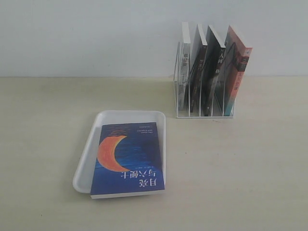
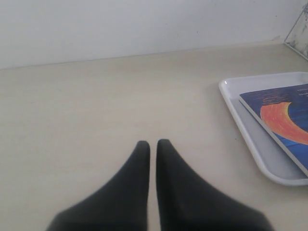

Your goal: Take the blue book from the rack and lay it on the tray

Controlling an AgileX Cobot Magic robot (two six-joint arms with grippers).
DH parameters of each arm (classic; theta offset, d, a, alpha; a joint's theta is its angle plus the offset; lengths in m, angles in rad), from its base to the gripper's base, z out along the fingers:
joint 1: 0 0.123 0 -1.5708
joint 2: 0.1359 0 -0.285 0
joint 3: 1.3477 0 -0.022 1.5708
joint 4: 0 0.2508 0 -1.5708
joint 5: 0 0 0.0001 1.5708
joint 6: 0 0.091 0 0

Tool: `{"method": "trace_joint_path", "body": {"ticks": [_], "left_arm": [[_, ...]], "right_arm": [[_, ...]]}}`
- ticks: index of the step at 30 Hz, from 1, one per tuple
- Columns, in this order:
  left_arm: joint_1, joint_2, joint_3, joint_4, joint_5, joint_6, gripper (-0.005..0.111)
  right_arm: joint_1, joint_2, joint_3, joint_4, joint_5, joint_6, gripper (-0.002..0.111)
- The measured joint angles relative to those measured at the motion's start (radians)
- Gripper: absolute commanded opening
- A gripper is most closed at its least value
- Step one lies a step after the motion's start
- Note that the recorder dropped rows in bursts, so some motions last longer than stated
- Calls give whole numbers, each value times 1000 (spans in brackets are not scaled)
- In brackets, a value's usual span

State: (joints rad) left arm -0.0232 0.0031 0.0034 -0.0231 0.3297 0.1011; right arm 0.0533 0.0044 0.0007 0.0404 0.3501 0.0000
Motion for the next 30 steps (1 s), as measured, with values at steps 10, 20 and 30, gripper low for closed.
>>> {"method": "trace_joint_path", "body": {"ticks": [10,20,30], "left_arm": [[0,0,0,0,0,0,5],[0,0,0,0,0,0,5],[0,0,0,0,0,0,5]], "right_arm": [[-1,0,0,-40,0,0,0],[-1,0,0,-40,2,0,0],[-1,0,0,-40,2,0,0]]}}
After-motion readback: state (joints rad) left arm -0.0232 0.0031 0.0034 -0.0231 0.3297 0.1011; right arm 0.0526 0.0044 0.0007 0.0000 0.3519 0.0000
